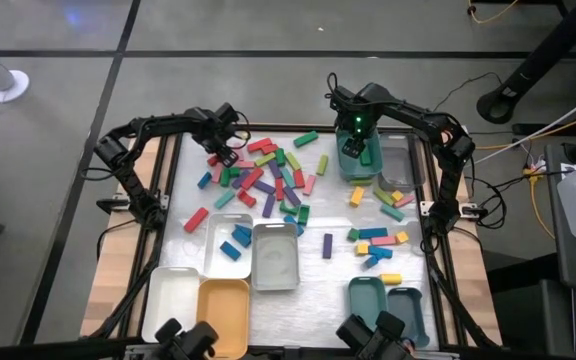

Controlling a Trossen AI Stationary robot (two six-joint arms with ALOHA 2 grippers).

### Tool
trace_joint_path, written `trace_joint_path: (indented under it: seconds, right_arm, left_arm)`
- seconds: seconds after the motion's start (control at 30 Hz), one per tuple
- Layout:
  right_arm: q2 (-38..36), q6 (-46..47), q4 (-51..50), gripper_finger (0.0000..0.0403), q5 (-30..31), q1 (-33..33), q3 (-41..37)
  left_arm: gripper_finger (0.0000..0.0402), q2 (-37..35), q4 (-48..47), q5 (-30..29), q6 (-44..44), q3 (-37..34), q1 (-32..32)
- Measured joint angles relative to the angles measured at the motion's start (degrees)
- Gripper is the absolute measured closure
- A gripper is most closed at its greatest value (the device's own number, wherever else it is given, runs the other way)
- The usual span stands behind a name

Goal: Sort blocks
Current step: Put the red block into the gray bin

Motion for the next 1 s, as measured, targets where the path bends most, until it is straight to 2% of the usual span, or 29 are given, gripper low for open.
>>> trace_joint_path:
  seconds: [0.3, 1.0]
  right_arm:
    - [0.0, 0.0, 1.0, 0.0168, 0.0, 0.0, 0.0]
    - [0.0, 0.3, 1.1, 0.0168, 0.0, 0.0, 0.0]
  left_arm:
    - [0.0208, 0.0, 0.0, 0.0, 2.1, 0.0, -2.1]
    - [0.0208, 0.2, -0.7, 0.0, 2.4, 0.0, -0.8]
